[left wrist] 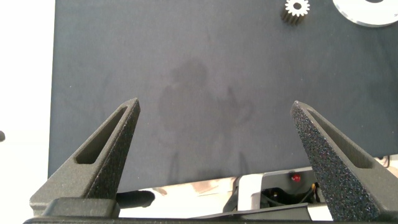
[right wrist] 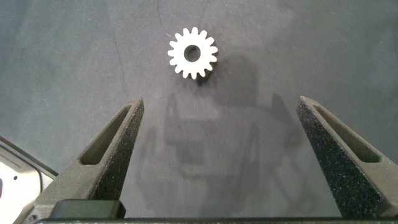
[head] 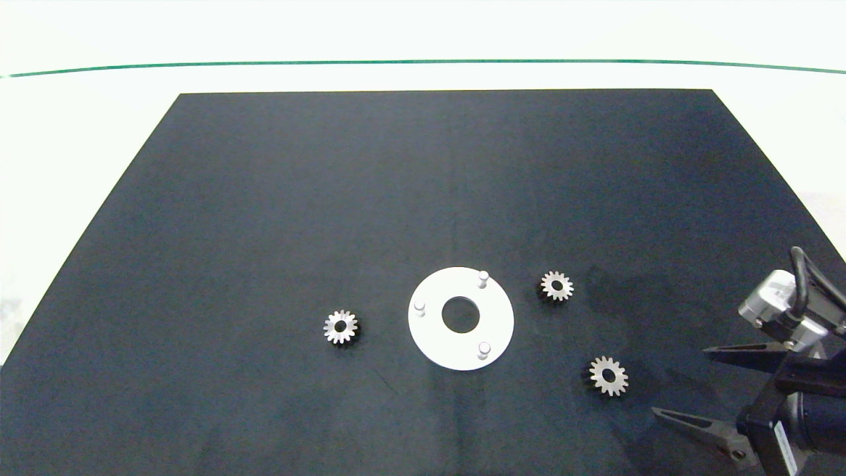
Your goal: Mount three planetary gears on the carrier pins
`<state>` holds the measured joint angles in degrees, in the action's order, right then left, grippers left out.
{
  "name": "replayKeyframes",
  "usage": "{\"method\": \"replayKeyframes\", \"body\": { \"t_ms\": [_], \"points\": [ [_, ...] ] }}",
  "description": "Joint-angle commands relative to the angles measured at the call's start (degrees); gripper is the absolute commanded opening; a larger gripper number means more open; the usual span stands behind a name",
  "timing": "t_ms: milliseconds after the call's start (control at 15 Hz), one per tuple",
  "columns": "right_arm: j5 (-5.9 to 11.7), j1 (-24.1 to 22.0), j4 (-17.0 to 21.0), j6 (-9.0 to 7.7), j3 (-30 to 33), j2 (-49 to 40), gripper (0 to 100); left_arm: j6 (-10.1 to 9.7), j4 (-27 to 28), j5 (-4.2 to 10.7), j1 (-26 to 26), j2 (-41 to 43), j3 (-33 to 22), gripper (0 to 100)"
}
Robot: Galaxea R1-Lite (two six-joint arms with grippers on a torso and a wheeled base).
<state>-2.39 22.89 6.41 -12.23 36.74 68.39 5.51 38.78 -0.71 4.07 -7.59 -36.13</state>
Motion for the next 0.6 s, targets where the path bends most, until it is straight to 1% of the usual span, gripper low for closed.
{"method": "replayKeyframes", "body": {
  "t_ms": [67,200,333,467,600],
  "points": [
    [0.37,2.1,-0.1,-0.6,0.3,3.5,100,0.03,0.2,0.0,-0.3,-0.1,0.0,100],
    [0.54,3.1,-0.2,-0.69,0.4,5.1,100,0.03,0.2,0.0,-0.2,-0.1,0.0,100],
    [0.63,3.2,-0.7,-0.69,0.5,6.7,100,0.03,0.2,0.0,-0.2,-0.1,0.0,100],
    [0.63,3.2,-3.2,-0.69,0.5,9.5,100,0.03,0.2,0.0,-0.2,-0.2,0.0,100],
    [1.42,3.2,-6.0,-0.69,0.5,11.1,100,0.03,0.1,0.0,-0.2,-0.1,-0.2,100]
  ]
}}
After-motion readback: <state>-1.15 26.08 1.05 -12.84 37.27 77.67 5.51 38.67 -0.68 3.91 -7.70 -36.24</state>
